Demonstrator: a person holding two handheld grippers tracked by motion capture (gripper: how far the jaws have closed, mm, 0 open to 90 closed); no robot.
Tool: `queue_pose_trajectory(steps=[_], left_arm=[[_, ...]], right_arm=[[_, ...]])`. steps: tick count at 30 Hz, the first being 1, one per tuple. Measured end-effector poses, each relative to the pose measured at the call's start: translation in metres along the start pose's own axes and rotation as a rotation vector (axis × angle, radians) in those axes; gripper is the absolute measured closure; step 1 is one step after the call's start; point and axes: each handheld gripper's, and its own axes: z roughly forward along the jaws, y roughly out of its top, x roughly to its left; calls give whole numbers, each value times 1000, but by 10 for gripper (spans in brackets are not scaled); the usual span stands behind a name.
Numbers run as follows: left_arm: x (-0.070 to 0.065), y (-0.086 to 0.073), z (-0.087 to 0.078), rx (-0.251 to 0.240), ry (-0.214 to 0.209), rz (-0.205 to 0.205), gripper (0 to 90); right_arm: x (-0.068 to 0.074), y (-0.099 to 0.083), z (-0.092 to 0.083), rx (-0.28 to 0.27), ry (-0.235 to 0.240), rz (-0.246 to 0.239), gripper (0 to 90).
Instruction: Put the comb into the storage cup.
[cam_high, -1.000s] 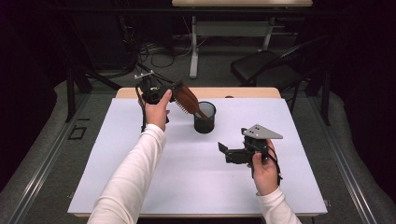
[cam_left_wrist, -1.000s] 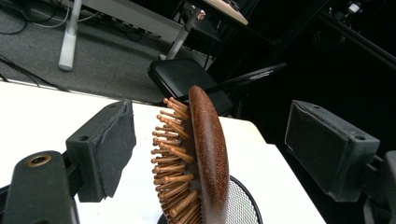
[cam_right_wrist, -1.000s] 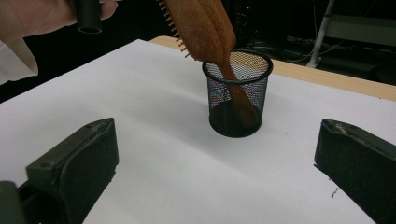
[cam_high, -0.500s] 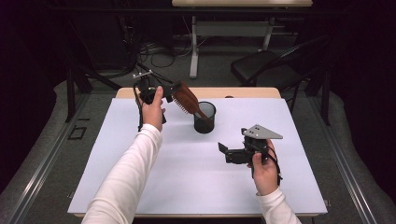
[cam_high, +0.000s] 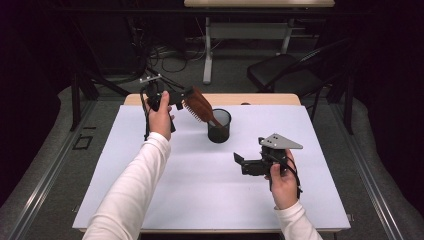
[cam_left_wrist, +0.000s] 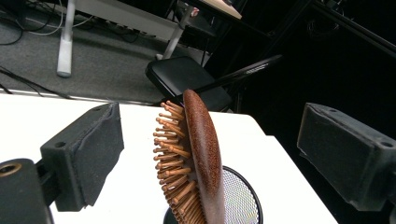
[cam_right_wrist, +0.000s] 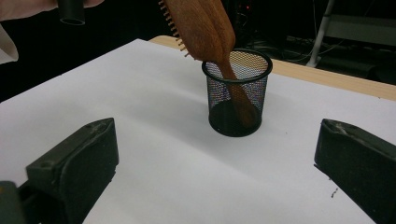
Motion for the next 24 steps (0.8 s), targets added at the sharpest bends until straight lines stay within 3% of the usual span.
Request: queue_pose_trajectory(steps=[10,18,24], left_arm=[[-1,-1,-2,29,-12,39,4],[-4,-1,-3,28,-25,20,4],[-6,-1,-6,36,-32,30,4]], right_arm=[[0,0,0,0,-2,-1,0],[0,0,0,1,-2,1,0],[0,0,1,1,-1,-3,0]])
